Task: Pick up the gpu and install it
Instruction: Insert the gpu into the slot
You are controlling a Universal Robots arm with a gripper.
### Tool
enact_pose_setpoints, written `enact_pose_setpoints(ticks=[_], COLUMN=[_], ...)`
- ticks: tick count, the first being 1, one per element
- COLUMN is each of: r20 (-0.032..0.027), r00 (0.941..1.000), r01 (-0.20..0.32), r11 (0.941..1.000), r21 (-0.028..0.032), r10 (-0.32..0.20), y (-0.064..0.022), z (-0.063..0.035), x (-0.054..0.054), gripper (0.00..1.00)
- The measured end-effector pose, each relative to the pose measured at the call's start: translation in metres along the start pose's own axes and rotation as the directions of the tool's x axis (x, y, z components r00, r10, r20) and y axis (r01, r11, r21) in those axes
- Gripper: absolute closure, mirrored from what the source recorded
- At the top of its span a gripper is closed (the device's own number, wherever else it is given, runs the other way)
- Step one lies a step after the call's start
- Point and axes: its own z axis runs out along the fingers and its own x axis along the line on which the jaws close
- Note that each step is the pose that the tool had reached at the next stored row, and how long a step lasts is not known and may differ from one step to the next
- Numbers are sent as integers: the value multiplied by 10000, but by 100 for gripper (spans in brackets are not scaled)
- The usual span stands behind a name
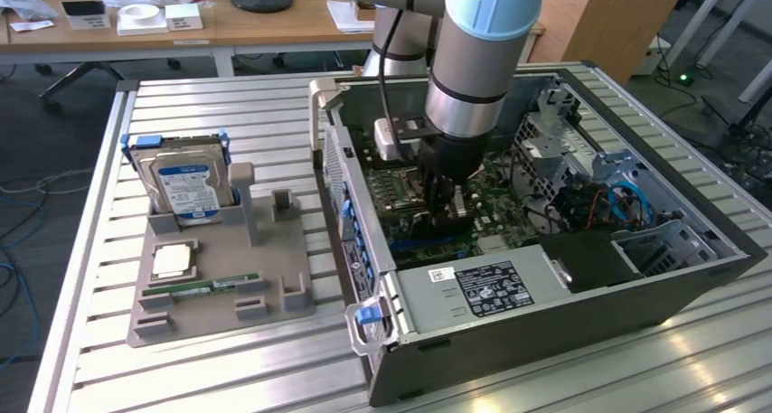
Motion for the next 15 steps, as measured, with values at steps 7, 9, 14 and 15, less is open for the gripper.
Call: enact_pose_setpoints(ticks=[7, 9, 14, 15], r20=[2, 3, 2, 2], r00=[10000, 10000, 10000, 10000], r01=[0, -1, -1, -1], r11=[10000, 10000, 10000, 10000], r21=[0, 1, 1, 1], r10=[0, 1, 1, 1], y=[2, 2, 2, 2], z=[8, 12, 14, 16], x=[0, 0, 0, 0], gripper=[73, 73, 73, 73])
